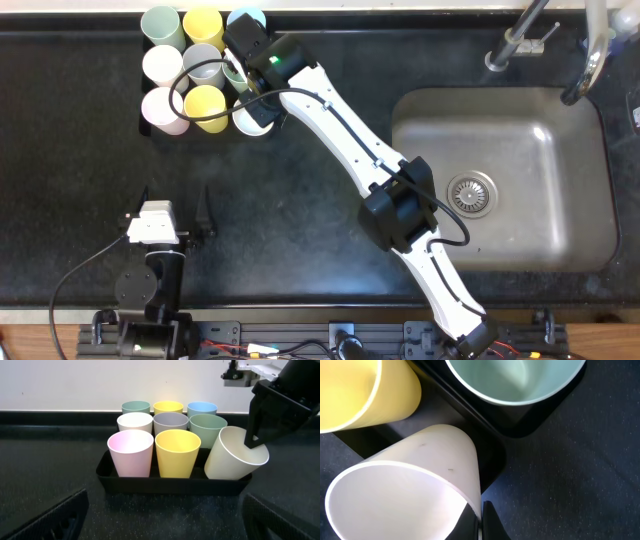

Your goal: Store Cups

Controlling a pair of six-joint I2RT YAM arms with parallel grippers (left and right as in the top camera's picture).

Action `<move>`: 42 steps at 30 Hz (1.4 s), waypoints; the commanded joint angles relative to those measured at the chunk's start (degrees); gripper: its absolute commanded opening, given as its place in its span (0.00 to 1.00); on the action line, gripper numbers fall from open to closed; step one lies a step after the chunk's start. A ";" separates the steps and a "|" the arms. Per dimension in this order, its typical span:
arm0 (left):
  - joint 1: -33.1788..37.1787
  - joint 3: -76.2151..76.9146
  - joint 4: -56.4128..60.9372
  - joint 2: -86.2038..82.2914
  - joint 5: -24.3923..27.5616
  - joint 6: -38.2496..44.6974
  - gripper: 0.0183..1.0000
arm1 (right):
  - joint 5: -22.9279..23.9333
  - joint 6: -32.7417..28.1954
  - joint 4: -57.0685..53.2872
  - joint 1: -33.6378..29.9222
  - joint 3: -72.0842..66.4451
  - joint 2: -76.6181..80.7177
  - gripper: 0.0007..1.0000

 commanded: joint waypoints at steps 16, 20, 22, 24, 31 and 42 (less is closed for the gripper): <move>-0.11 -0.15 0.00 -0.52 0.39 1.07 1.00 | 0.57 -0.59 0.83 0.04 -0.96 0.17 1.00; -0.11 -0.15 0.00 -0.52 0.39 1.07 1.00 | 3.28 -0.55 1.49 0.04 -0.94 0.17 1.00; -0.11 -0.15 0.00 -0.52 0.39 1.07 1.00 | 6.43 0.13 1.75 0.04 -0.63 0.07 1.00; -0.11 -0.15 0.00 -0.52 0.39 1.07 1.00 | 8.66 1.22 2.14 -0.02 -0.11 -0.15 1.00; -0.11 -0.15 0.00 -0.52 0.39 1.07 1.00 | 10.97 4.24 2.34 -1.31 6.40 -2.47 1.00; -0.11 -0.15 0.02 -0.52 0.39 1.07 1.00 | 5.35 9.07 -5.31 -10.86 16.41 -16.09 1.00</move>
